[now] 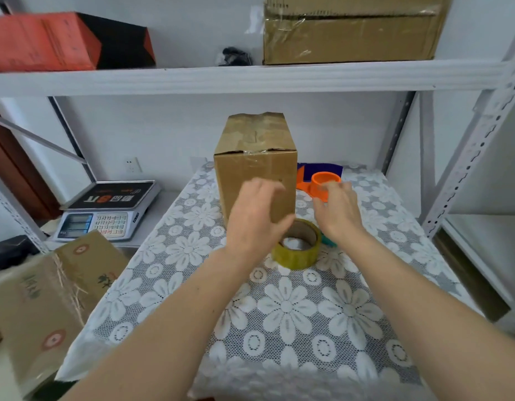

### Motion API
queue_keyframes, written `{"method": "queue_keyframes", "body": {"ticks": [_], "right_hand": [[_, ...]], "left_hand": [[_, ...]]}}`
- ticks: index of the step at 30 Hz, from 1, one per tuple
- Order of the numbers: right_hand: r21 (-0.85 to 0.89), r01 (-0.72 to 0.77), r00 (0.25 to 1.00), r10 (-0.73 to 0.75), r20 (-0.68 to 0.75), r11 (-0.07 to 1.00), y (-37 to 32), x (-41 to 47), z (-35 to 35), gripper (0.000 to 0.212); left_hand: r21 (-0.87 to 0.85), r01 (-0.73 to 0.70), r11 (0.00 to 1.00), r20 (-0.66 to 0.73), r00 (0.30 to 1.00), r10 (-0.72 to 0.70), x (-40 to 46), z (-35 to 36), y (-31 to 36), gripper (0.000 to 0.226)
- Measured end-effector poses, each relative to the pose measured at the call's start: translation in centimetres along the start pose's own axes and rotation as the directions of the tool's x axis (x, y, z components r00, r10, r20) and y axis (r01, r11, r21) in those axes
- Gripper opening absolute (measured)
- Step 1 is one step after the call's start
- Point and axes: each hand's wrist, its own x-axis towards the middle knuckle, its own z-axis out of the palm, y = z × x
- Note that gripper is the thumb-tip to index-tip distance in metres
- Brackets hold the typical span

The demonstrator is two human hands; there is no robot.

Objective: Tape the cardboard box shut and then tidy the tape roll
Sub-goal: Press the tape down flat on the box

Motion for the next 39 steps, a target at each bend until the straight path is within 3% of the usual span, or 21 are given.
{"method": "queue_keyframes", "body": {"ticks": [2, 4, 7, 10, 15, 18, 22, 28, 39], "right_hand": [[0.013, 0.137, 0.983, -0.135, -0.121, 0.99, -1.9, 0.2, -0.4, 0.031], [0.002, 0.273, 0.948, -0.268, -0.174, 0.962, -3.7, 0.6, -0.6, 0.032], [-0.039, 0.448, 0.872, -0.447, -0.201, 0.893, -5.9, 1.6, -0.9, 0.036], [-0.071, 0.559, 0.812, -0.563, -0.156, 0.826, -7.8, 3.0, -0.9, 0.037], [-0.02, 0.49, 0.871, -0.488, 0.064, 0.872, -9.2, 4.9, 0.2, 0.04], [0.101, 0.388, 0.911, -0.398, 0.111, 0.916, -9.0, 5.4, 0.6, 0.04], [0.128, 0.357, 0.929, -0.366, 0.058, 0.925, -8.8, 5.5, 0.9, 0.052], [0.078, 0.308, 0.951, -0.306, -0.041, 0.948, -9.5, 5.4, 1.5, 0.056], [-0.038, 0.342, 0.939, -0.343, -0.022, 0.939, -9.9, 5.1, 1.7, 0.065]], "left_hand": [[0.078, 0.005, 0.997, -0.182, 0.983, 0.009, 1.7, -1.3, -0.9, 0.061], [0.156, 0.019, 0.988, -0.204, 0.979, 0.013, 3.6, -2.5, -2.2, 0.078], [0.227, 0.061, 0.972, -0.045, 0.998, -0.052, 5.7, -3.8, -4.1, 0.095], [0.246, 0.064, 0.967, 0.118, 0.989, -0.095, 6.4, -4.1, -5.0, 0.092], [0.197, 0.115, 0.974, 0.123, 0.982, -0.141, 6.2, -4.1, -5.7, 0.092], [0.26, 0.124, 0.957, 0.116, 0.98, -0.159, 5.9, -4.3, -6.5, 0.09], [0.351, 0.126, 0.928, 0.051, 0.987, -0.153, 5.5, -3.8, -6.9, 0.085], [0.265, 0.139, 0.954, -0.04, 0.99, -0.133, 5.2, -3.0, -7.0, 0.08], [0.217, 0.119, 0.969, -0.117, 0.989, -0.095, 5.0, -1.9, -6.7, 0.08]]}}
